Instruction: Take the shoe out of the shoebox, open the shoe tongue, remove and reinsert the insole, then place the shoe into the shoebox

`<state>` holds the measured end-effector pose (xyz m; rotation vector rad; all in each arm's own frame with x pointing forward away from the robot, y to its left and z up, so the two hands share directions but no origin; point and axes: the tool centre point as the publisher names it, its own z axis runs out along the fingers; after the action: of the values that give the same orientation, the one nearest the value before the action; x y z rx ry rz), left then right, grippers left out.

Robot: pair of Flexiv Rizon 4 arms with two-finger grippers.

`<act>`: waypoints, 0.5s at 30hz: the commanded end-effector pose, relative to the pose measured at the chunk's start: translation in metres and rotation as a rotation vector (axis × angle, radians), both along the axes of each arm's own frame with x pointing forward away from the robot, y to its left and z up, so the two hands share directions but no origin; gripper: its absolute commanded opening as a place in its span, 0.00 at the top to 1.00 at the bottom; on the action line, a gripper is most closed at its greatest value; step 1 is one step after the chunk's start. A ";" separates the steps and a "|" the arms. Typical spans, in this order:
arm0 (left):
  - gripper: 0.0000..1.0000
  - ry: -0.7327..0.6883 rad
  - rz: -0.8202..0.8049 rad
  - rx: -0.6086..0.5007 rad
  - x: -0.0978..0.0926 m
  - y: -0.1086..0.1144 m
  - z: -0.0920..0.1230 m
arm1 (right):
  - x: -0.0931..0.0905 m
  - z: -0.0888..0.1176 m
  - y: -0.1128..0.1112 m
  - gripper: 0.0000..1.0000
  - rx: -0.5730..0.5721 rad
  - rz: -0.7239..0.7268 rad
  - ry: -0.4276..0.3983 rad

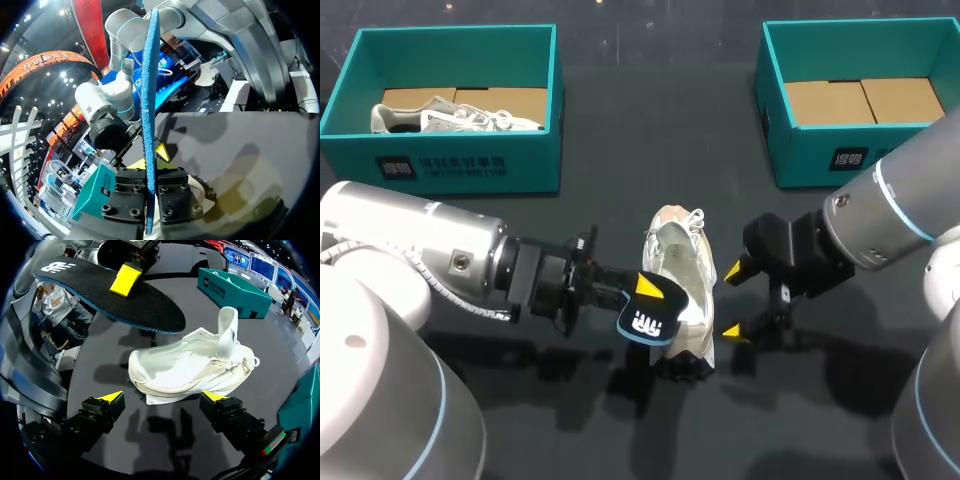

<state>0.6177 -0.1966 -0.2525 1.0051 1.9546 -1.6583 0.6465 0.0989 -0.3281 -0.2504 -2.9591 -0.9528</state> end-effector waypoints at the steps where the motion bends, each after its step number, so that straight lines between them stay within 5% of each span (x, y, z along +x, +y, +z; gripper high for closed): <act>1: 1.00 0.006 0.001 0.003 -0.001 -0.005 -0.005 | 0.010 -0.005 0.003 0.00 -0.033 0.000 0.007; 15: 1.00 0.015 -0.020 -0.011 -0.007 -0.013 -0.009 | 0.015 -0.016 0.007 0.00 -0.066 0.029 0.013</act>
<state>0.6099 -0.2051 -0.2588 1.0122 1.9518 -1.6878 0.6608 0.1012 -0.3412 -0.2130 -2.9727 -0.8566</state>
